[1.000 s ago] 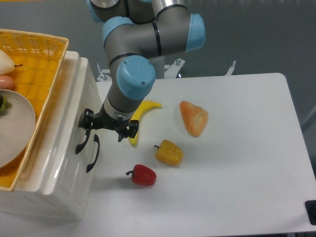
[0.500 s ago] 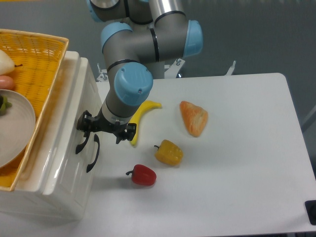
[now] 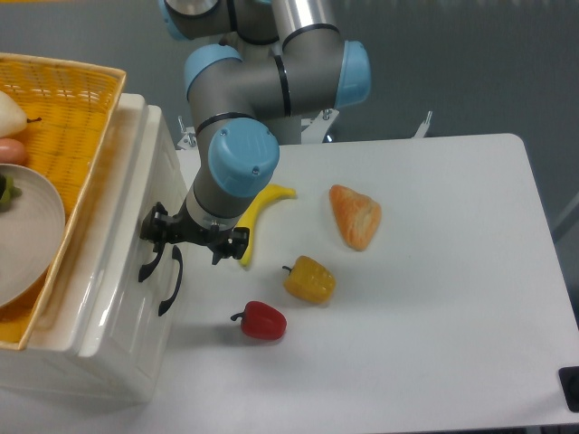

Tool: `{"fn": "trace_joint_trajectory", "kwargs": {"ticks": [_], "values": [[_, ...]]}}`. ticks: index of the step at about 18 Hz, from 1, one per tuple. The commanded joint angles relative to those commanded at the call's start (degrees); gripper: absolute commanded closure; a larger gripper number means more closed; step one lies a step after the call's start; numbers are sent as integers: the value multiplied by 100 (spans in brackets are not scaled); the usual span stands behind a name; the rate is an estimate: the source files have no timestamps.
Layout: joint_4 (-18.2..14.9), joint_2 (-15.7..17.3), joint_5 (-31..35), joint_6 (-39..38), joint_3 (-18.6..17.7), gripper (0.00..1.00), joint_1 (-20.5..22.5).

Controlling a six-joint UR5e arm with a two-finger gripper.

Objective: Slide the top white drawer open

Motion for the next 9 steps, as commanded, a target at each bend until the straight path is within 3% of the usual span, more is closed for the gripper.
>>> {"fn": "trace_joint_trajectory", "kwargs": {"ticks": [9], "values": [[27,0,361,44,0,0,-80]]}}
